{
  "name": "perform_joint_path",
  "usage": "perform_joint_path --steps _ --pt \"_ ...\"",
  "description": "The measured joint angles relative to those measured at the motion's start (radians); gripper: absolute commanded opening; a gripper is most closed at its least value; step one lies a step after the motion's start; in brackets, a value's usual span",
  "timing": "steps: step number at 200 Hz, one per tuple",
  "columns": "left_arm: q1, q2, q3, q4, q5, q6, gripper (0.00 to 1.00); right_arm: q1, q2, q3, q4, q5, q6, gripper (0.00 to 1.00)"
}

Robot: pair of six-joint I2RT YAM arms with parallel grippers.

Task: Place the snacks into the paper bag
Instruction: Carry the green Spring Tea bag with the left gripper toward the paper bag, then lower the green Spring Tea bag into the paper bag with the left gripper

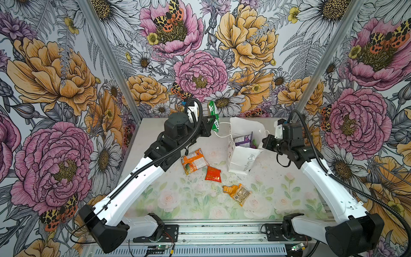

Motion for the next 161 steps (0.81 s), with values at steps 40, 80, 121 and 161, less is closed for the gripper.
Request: perform_joint_path --steps 40,80,121,161 --pt "-0.076 0.121 0.115 0.000 0.025 0.000 0.00 0.000 -0.003 -0.001 -0.003 0.000 0.003 0.00" --pt "-0.143 0.238 0.225 0.005 0.053 0.000 0.00 0.000 -0.010 -0.005 -0.005 0.000 0.003 0.00" --pt "-0.183 0.338 0.309 0.005 0.072 0.000 0.00 0.000 -0.017 -0.011 -0.005 0.000 0.003 0.00" --pt "-0.188 0.402 0.329 0.003 0.084 -0.014 0.00 0.000 -0.017 -0.012 -0.005 0.000 0.003 0.00"
